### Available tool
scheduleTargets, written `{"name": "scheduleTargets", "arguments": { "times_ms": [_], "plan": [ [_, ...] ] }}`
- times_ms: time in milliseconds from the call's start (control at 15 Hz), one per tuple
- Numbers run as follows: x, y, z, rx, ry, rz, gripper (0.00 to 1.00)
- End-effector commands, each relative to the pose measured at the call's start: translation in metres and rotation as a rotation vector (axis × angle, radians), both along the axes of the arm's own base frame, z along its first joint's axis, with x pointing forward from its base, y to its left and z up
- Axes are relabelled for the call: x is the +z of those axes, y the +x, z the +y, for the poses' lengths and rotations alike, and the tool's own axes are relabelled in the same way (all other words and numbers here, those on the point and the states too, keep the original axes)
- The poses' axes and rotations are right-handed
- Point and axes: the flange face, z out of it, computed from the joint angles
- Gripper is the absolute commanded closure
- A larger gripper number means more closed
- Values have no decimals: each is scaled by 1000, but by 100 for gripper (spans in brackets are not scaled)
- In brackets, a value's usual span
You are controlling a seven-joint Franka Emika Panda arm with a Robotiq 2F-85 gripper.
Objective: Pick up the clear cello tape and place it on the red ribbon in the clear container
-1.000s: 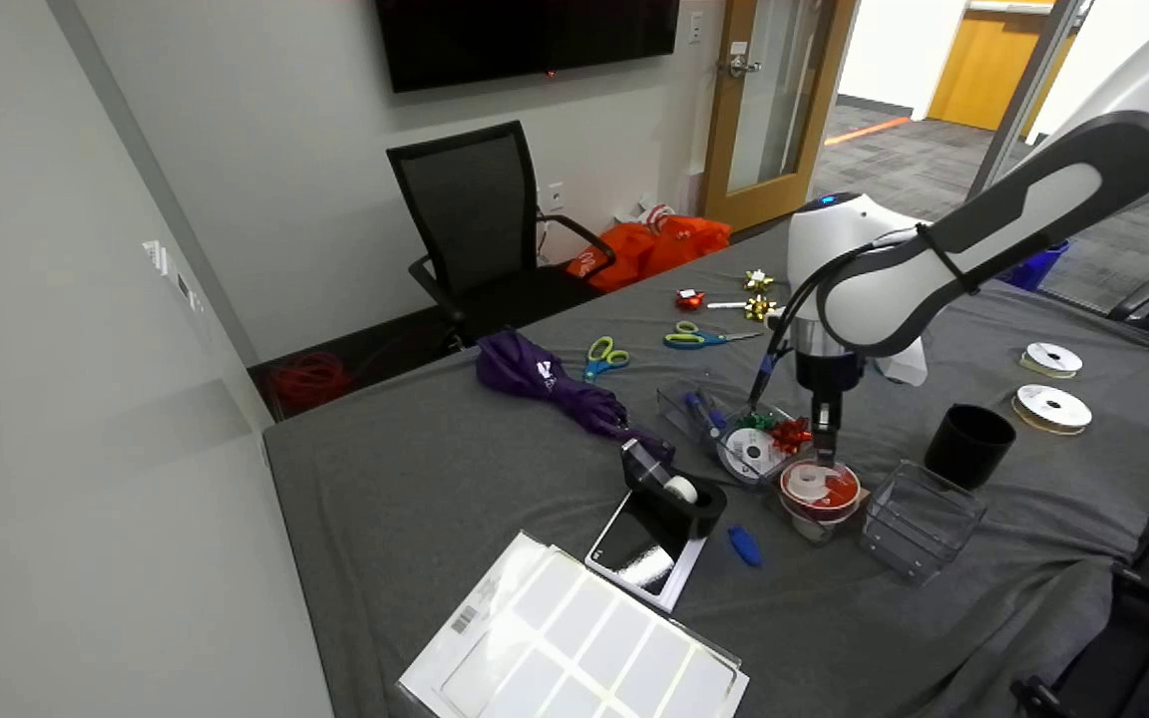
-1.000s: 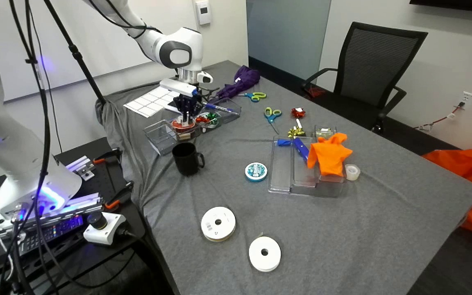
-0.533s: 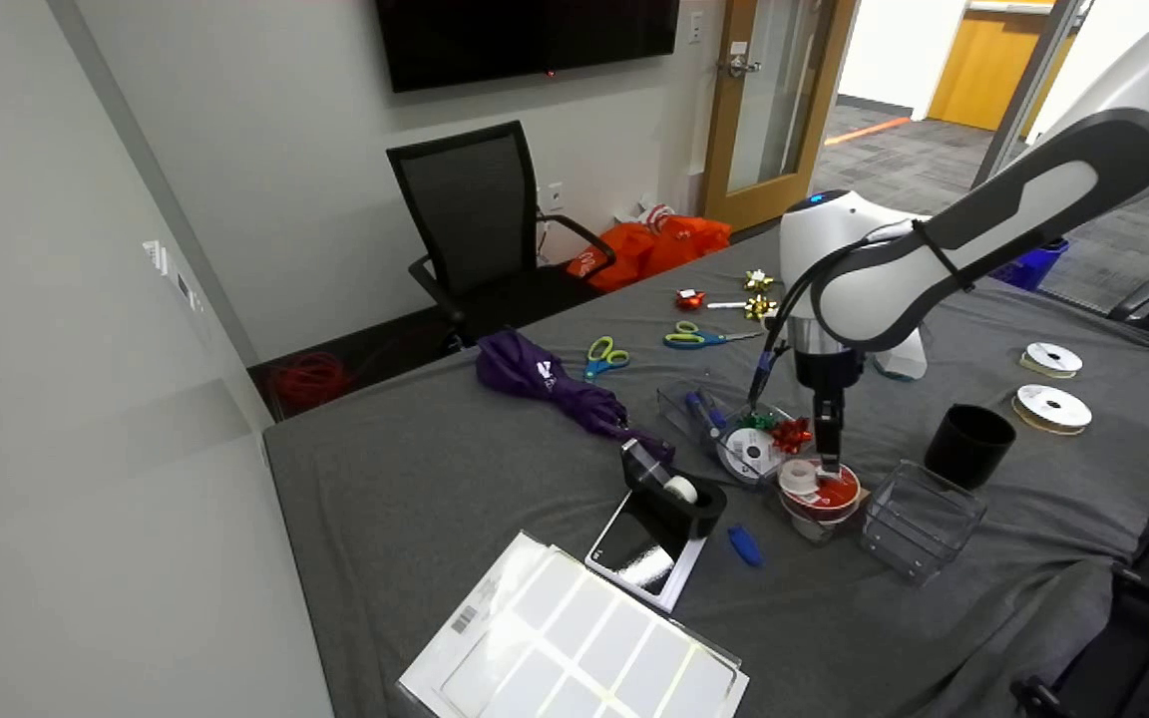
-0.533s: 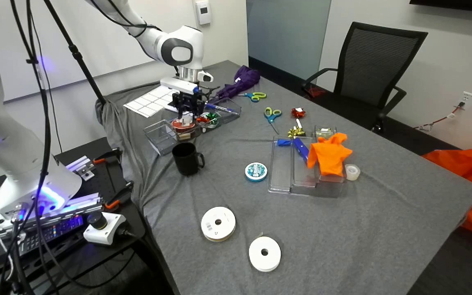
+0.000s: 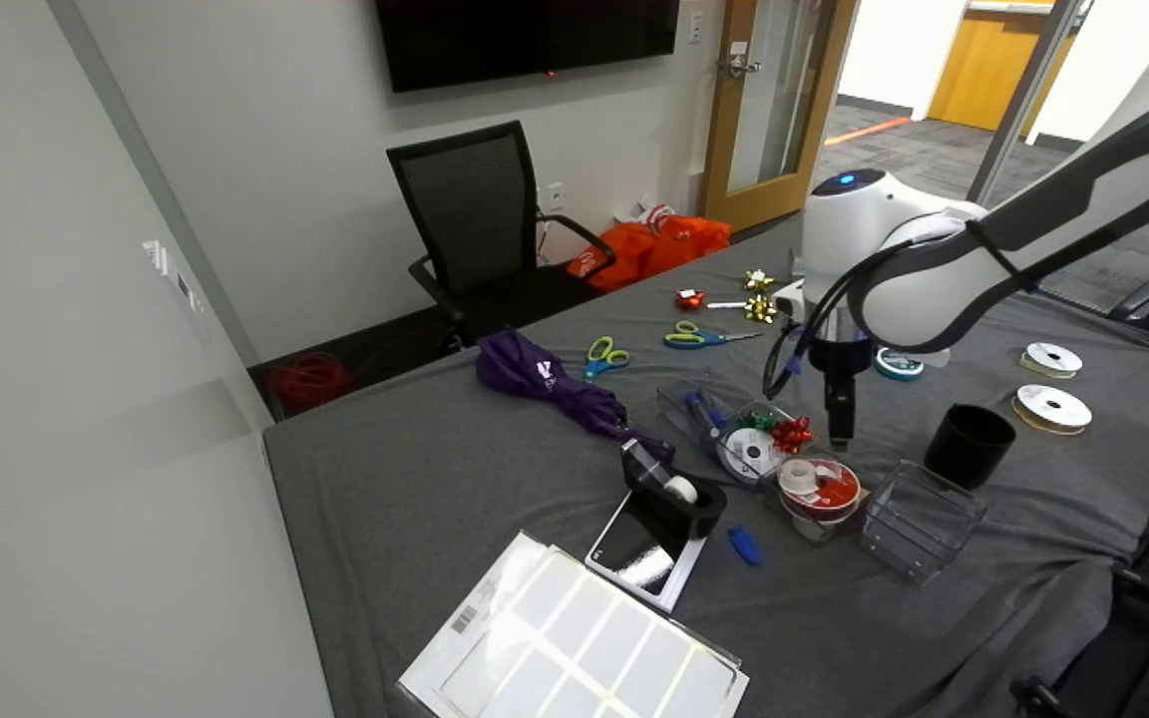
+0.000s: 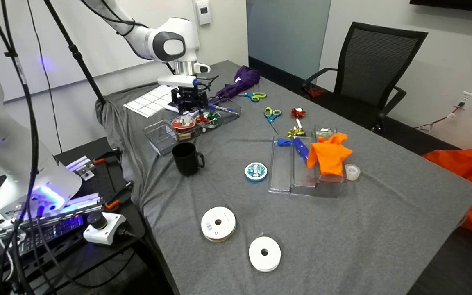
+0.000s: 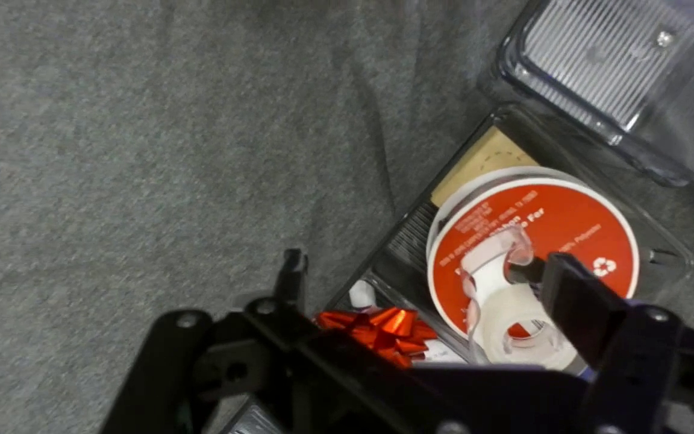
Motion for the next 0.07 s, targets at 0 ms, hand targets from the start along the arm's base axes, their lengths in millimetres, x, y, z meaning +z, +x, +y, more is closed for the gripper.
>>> {"name": "scheduleTargets", "arguments": {
  "times_ms": [0],
  "plan": [
    [22,-33,-13,56,-16,-96,0]
  ]
}}
